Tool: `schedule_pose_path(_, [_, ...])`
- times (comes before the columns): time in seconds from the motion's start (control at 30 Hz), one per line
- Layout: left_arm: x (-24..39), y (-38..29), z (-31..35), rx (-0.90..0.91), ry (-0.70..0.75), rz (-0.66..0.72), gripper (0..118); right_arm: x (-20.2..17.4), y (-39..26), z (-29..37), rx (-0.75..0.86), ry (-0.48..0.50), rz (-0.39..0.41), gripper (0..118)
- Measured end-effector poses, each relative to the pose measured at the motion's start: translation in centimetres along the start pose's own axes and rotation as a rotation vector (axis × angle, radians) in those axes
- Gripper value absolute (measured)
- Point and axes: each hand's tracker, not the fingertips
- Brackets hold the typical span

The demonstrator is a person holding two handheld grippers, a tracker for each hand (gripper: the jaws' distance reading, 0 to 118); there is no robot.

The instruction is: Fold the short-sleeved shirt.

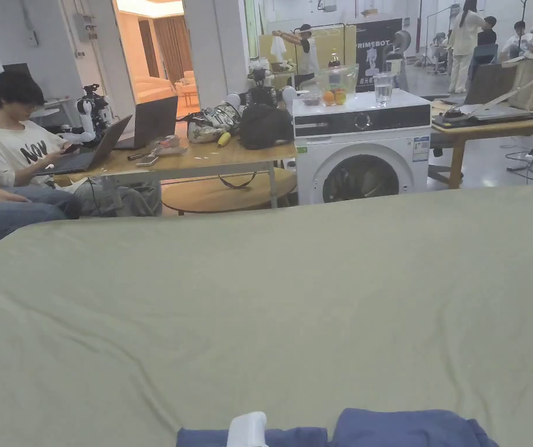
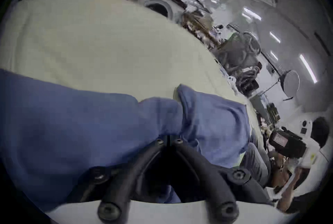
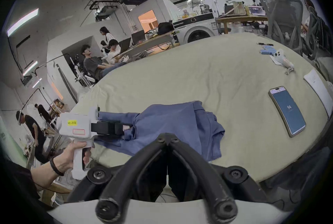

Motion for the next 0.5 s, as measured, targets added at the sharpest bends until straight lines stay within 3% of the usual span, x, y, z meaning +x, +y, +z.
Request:
schedule_pose_path(0.07, [-0.3,0.7,2.1,0.038,-0.021,-0.013,0,0.3,0.3,-0.9,-0.024,0.007,-0.022,0])
schedule_pose_path(0.13, [-1.2,0.9,6.4,0.243,-0.074,0.023,6,0.3,0.4,-1.2,-0.021,0.011,-0.024,0])
schedule_pose_path(0.17, [-2.0,1.2,8.5,0.299,-0.12,0.057,21,0.3,0.6,-1.2,-0.017,0.019,-0.021,0])
schedule_pose_path(0.2, [-2.9,1.5,10.6,0.343,-0.138,0.092,43,0.3,0.8,-1.3,-0.016,0.026,-0.02,0])
schedule_pose_path(0.23, [-4.1,1.5,12.3,0.338,-0.101,0.153,73,0.3,0.9,-1.3,-0.015,0.031,-0.021,0])
schedule_pose_path(0.27, [-5.5,1.6,13.5,0.351,-0.073,0.199,88,0.3,1.0,-1.5,-0.015,0.036,-0.026,0])
schedule_pose_path(0.43, [-11.7,-0.2,13.4,0.279,0.108,0.407,90,0.4,0.8,-1.8,-0.03,0.05,-0.051,0])
schedule_pose_path(0.5, [-12.9,-1.1,11.3,0.272,0.055,0.482,90,0.3,0.4,-1.4,-0.027,0.049,-0.041,0])
